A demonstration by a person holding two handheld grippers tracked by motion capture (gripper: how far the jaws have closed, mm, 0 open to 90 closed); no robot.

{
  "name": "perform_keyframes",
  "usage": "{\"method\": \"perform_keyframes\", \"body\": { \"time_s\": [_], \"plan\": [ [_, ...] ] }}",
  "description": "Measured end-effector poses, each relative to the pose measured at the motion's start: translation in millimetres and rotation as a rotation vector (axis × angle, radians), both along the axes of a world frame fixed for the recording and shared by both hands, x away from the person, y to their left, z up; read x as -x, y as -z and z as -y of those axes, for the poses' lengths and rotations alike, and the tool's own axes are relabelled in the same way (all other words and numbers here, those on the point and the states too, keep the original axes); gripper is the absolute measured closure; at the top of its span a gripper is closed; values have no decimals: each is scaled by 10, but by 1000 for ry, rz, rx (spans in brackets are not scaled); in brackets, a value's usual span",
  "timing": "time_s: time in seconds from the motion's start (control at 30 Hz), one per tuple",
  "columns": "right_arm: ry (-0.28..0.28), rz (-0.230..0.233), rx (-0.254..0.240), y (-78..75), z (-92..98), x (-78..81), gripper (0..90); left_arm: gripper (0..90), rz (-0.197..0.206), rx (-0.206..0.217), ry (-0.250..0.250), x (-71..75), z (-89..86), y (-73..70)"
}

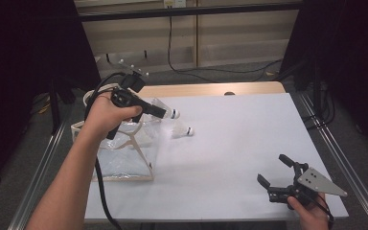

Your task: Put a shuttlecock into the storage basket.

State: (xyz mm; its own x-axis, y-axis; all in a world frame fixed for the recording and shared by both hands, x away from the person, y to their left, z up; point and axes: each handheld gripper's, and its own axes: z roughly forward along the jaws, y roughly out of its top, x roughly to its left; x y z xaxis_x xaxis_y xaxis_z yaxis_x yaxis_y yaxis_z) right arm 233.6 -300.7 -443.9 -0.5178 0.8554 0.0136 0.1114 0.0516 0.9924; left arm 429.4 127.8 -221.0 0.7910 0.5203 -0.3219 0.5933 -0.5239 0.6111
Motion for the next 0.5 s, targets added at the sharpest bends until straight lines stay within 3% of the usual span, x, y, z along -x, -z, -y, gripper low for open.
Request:
{"method": "perform_keyframes", "body": {
  "time_s": [0.5],
  "plan": [
    [0, 1, 0, 1, 2, -1, 6, 900, 11, -8, -18, -47, -109, -75]
  ]
}}
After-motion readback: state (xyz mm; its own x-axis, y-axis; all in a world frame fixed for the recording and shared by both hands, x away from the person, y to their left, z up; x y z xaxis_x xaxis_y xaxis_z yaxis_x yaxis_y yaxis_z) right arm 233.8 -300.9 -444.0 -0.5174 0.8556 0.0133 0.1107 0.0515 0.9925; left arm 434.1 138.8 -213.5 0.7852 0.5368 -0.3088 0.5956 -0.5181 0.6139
